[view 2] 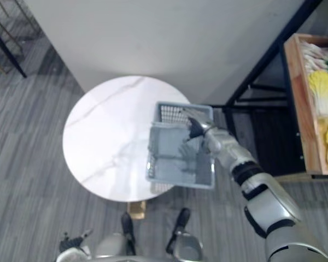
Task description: Pick vegetable in the basket
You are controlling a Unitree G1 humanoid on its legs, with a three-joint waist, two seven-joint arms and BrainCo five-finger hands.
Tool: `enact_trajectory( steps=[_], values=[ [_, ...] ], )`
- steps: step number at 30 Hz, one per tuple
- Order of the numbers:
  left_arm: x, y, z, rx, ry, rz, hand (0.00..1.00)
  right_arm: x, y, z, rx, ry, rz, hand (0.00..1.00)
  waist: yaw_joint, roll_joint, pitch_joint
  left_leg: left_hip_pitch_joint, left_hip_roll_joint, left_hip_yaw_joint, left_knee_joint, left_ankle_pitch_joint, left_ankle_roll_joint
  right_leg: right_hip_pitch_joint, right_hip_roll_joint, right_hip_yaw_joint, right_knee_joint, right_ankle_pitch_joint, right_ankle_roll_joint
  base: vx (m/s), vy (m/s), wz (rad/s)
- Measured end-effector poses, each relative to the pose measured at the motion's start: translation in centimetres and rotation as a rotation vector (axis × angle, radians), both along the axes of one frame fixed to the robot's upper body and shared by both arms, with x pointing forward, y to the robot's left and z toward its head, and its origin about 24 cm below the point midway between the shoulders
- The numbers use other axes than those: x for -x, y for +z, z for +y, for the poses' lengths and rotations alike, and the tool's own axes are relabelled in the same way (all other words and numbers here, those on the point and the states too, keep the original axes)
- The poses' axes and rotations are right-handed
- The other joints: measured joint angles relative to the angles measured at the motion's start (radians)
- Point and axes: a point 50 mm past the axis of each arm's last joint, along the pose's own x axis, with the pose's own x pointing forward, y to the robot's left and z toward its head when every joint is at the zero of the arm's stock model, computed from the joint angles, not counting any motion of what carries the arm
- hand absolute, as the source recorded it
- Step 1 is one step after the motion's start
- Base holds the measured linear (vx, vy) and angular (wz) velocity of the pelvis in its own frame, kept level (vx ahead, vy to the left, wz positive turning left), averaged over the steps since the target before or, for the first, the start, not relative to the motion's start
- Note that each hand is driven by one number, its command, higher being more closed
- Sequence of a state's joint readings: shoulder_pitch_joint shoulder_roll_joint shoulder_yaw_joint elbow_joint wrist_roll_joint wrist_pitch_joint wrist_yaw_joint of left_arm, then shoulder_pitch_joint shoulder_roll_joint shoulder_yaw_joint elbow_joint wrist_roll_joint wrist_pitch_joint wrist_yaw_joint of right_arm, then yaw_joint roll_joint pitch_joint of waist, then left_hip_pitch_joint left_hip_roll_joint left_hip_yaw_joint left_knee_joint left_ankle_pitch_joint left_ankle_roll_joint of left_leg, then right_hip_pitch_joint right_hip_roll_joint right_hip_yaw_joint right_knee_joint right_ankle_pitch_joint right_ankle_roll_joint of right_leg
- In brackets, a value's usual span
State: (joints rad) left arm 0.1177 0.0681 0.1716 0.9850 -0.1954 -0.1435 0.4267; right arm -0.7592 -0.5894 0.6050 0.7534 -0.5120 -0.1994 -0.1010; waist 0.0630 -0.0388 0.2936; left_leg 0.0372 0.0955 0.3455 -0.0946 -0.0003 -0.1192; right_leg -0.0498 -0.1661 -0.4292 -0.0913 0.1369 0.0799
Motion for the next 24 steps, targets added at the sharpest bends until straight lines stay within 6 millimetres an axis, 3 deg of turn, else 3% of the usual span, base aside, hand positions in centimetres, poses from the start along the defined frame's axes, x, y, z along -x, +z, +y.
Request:
enact_trajectory(
  steps=[6, 16, 24],
  values=[
    [-0.1, 0.0, 0.0, 0.000, -0.011, -0.001, 0.00, 0.0, -0.4, 0.1, 0.027, 0.000, 0.021, 1.00, 0.005, 0.001, 0.014, -0.001, -0.008, -0.002, 0.000, 0.003, 0.004, 0.000, -0.008, -0.001, 0.001, 0.003, 0.005, 0.00, 0.000, 0.00],
    [-0.4, 0.0, -0.3, 0.030, -0.014, -0.023, 0.00, -0.9, -1.0, -2.0, 0.063, -0.108, 0.070, 1.00, 0.022, 0.014, 0.042, -0.006, -0.013, -0.010, 0.000, 0.006, 0.008, -0.001, -0.012, -0.007, 0.002, 0.004, 0.006, 0.00, -0.001, 0.01],
    [-0.3, -0.1, -0.4, 0.040, -0.043, -0.012, 0.00, -0.9, -0.8, -2.0, 0.068, -0.104, 0.056, 1.00, 0.024, 0.018, 0.049, -0.011, -0.014, -0.022, 0.000, 0.008, 0.010, 0.001, -0.013, -0.016, 0.002, 0.004, 0.006, 0.00, -0.004, 0.04]
  ],
)
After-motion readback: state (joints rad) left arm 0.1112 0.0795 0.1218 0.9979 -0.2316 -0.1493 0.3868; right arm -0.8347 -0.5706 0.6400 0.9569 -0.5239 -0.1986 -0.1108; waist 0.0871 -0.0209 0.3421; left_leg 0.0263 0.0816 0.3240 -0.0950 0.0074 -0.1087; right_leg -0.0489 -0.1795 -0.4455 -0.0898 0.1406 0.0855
